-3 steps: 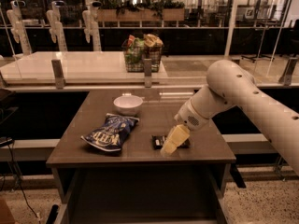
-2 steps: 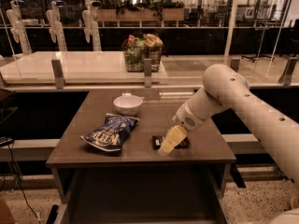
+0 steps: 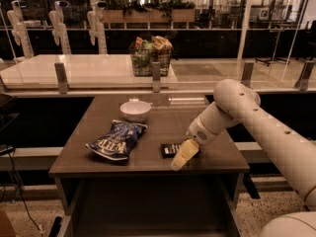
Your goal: Place rxbar chocolate into top drawer
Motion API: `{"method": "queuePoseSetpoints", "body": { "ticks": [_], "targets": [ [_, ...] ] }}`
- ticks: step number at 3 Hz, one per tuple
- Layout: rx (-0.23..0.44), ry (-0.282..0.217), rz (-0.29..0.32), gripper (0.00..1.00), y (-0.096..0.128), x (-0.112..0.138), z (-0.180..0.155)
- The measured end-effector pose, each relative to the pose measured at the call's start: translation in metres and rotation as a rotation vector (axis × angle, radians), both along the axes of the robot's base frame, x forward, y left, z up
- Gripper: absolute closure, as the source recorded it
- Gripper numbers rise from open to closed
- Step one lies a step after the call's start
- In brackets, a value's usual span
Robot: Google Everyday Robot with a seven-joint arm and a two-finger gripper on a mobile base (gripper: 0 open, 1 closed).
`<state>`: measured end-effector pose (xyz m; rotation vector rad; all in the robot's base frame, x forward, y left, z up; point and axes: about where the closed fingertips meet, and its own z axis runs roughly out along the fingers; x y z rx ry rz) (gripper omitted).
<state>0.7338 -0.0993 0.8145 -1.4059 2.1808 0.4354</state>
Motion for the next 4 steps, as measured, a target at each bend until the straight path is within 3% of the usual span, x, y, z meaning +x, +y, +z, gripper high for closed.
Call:
{"method": "queuePoseSetpoints", "body": {
  "ticks": [1, 4],
  "targets": [
    [-0.012, 0.009, -0.009, 0.19, -0.006, 0.003, -0.006],
    [-0.029, -0.058, 0.045, 0.88, -0.001, -0.005, 0.029]
  ]
}}
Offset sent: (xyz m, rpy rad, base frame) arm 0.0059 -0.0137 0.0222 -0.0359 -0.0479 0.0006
